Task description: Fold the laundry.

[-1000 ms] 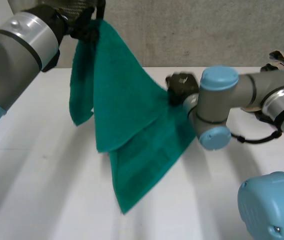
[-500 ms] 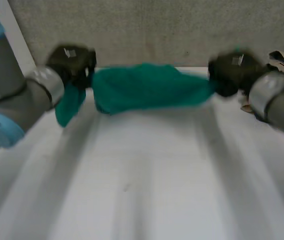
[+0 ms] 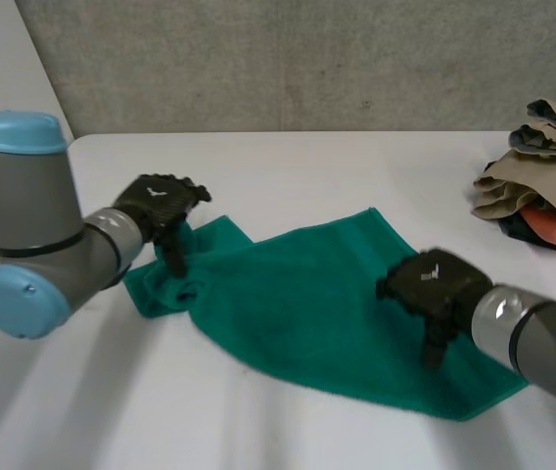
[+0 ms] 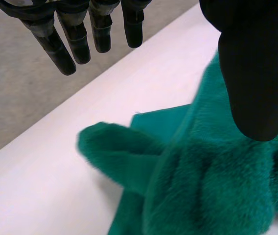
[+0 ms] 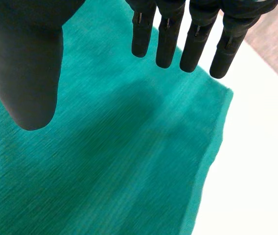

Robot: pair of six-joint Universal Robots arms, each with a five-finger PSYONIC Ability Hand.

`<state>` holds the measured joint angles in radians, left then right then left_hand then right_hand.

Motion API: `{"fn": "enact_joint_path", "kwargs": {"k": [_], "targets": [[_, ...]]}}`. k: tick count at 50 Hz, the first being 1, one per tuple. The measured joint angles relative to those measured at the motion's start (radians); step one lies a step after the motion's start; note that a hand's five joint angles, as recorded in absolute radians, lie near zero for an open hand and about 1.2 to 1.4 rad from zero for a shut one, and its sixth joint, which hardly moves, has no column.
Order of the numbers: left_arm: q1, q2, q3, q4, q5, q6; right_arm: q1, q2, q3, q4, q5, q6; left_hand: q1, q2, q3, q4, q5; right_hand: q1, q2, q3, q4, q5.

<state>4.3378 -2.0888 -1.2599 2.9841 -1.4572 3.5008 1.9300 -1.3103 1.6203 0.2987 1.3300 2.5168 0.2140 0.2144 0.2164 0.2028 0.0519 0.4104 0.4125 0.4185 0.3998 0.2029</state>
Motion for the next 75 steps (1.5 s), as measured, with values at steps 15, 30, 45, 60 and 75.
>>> {"fn": "enact_joint_path", "kwargs": {"k": [15,30,45,60,75], "targets": [[0.244,0.158,-0.241,0.02,0.08,-0.03,0.151,0.302,-0.454,-0.055,-0.043,-0.014,0.014,0.016,0.013,0.025,0.009,0.0,0.0,0.0,0.0,0.0],[0.22,-0.109,-0.105,-0.032,0.19,-0.084,0.189,0.493,-0.636,0.014,0.055,-0.018,0.57,0.551,0.549,0.565,0.539,0.0,0.0,0.0,0.0,0.0],[0.145,0.076,-0.031,-0.171,0.193,-0.087,0.155,0.586,-0.738,-0.196,-0.096,0.015,0.956,0.977,0.969,0.99,0.941,-0.142,-0.155,-0.167,-0.132,-0.145],[0.056,0.457,0.006,-0.231,0.174,0.059,0.196,0.915,-1.174,-0.138,-0.156,0.057,0.956,0.977,0.969,0.99,0.941,0.435,0.399,0.37,0.395,0.378],[0.073,0.152,0.396,0.011,-0.03,0.186,0.142,0.696,-1.359,-0.467,0.259,0.126,0.956,0.981,0.973,0.991,0.941,0.722,0.766,0.767,0.793,0.764]]}}
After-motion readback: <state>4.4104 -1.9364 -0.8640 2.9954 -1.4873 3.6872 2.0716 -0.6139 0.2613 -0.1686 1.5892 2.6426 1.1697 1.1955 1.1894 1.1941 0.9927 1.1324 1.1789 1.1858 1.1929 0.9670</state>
